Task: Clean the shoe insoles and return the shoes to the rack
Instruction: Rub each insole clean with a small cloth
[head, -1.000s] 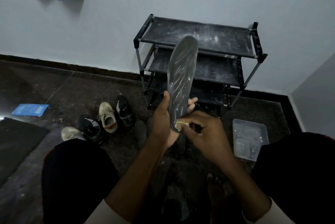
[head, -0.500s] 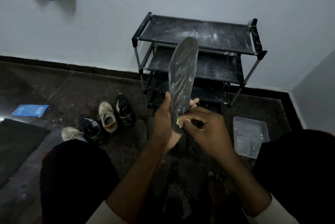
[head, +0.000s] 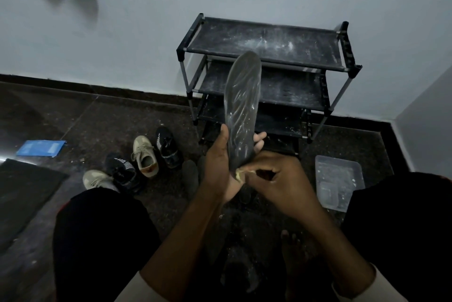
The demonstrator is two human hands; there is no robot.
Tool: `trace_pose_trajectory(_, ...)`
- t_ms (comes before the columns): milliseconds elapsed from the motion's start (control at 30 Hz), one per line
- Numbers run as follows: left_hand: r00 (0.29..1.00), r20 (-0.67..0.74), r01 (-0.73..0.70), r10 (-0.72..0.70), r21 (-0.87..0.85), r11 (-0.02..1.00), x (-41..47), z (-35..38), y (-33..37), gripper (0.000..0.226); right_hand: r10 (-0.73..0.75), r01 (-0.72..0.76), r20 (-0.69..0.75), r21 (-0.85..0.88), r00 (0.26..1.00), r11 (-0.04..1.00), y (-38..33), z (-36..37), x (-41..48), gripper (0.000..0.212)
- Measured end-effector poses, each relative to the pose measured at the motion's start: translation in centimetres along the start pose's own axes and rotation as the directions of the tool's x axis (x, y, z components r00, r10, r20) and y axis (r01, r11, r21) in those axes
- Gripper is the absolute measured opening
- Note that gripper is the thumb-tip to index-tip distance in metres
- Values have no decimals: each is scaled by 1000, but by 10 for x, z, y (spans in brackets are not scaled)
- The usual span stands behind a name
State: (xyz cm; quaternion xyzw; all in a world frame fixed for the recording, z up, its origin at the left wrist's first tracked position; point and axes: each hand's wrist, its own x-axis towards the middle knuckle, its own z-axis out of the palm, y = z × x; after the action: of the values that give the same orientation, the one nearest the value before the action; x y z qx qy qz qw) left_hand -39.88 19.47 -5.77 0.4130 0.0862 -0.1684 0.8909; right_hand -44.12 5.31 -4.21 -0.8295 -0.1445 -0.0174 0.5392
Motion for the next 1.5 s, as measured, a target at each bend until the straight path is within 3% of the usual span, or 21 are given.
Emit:
trace_pose_trajectory(100,1000,13,8,-8,29,1000,-2,5,-2,70,2,2,-103,33,995,999,1,-4,9,16)
trace_pose_trajectory(233,1000,-10,-12,13,17,1000,-2,3,1,64,-25,25,10,15,1000,1000,-5,6,-1,16)
trace_pose_trajectory(400,1000,14,13,-13,35,999,-4,7,-3,72,35,-31,-95,38,995,999,0,-6,8,15)
trace_pose_trajectory(533,1000,-10,1,-1,15,1000,-3,4,0,68,-5,5,2,15,1000,1000,-6,3,-1,14)
trace_pose_trajectory(667,1000,19,24,-24,16,1000,-4,7,-3,69,49,-48,-112,19,992,999,3,-9,6,15)
trace_pose_trajectory(767,1000,-8,-4,4,25,1000,-4,7,-3,66,21,-21,-33,18,999,1000,-5,0,3,14)
trace_pose_trajectory(833,1000,-23,8,-8,0,1000,-4,5,-2,65,8,-8,4,-5,1000,1000,-3,1,-3,14)
trace_pose_trajectory(967,1000,-8,22,-23,-33,999,-4,5,0,66,65,-67,-99,-17,993,998,10,-12,5,15)
trace_pose_trajectory(1267,999,15,-40,45,-245,969,2,4,4,66,118,-101,-74,199,990,975,5,-5,1,12)
trace_pose_trajectory(1400,998,4,-62,65,-258,964,2,5,7,65,29,-26,-38,81,999,996,0,1,-5,14)
trace_pose_trajectory(1500,997,13,-68,73,-216,974,-2,8,6,63,12,-14,-115,-19,993,1000,4,-4,-2,13)
